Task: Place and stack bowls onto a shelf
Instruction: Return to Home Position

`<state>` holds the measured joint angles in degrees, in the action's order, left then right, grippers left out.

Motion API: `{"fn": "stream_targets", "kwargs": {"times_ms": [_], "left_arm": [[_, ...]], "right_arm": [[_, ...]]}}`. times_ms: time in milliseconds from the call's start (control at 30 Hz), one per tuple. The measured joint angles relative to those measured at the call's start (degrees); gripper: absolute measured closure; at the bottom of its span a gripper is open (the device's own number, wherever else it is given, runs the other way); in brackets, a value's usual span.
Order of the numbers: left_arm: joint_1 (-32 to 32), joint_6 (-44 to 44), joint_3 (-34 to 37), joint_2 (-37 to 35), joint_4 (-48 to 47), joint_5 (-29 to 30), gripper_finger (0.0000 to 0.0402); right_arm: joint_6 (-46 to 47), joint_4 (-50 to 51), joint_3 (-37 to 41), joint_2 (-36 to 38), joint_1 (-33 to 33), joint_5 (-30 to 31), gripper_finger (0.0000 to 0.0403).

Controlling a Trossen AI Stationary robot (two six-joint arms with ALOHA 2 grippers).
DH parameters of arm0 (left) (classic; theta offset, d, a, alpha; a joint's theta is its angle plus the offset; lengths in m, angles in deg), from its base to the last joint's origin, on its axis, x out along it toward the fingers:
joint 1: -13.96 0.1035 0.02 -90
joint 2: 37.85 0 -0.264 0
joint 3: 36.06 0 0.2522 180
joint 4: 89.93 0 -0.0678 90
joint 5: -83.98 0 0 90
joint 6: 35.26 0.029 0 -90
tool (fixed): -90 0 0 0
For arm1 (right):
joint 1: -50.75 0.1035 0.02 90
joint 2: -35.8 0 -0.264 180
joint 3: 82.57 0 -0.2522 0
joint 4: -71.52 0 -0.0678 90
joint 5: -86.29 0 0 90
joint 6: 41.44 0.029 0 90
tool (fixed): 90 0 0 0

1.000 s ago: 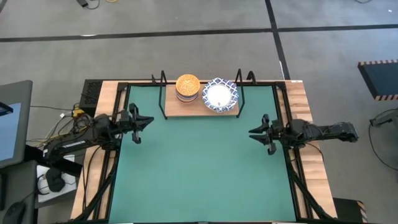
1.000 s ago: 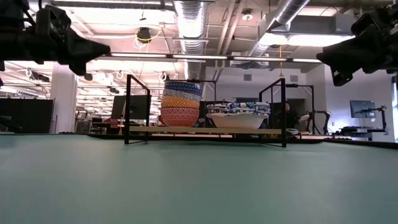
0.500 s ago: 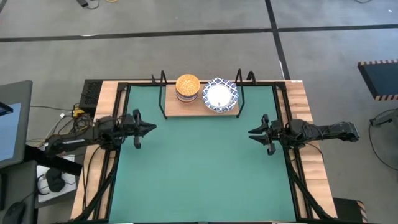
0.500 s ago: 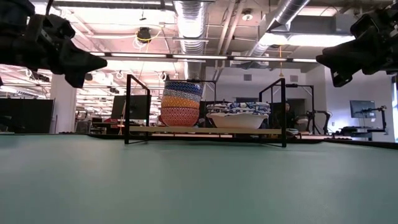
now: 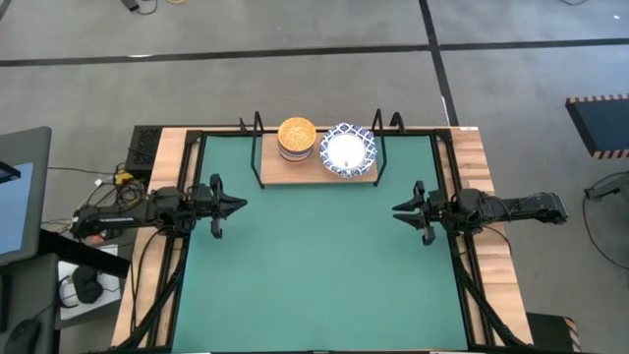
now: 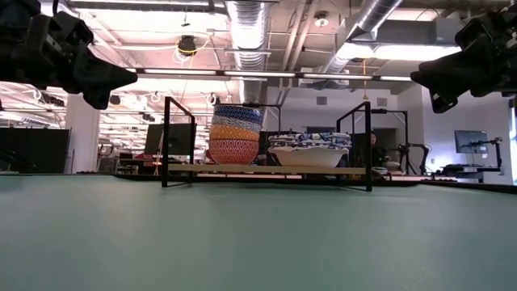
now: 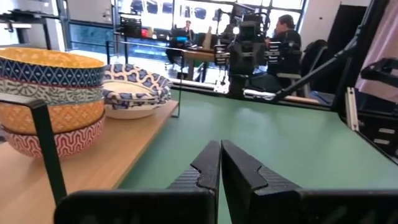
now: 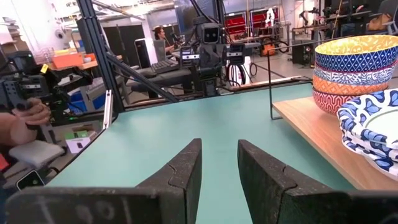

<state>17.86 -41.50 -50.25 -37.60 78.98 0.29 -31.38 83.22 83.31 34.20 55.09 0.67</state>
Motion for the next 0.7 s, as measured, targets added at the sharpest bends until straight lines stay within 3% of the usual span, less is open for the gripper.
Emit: {"fn": "stream_targets", "kwargs": {"times_ms": [700], "left_arm": [[0.04, -0.42, 0.04, 0.00, 0.03, 0.13, 0.0401]], "right_arm": [[0.02, -0.09, 0.04, 0.00, -0.01, 0.04, 0.0274]]}}
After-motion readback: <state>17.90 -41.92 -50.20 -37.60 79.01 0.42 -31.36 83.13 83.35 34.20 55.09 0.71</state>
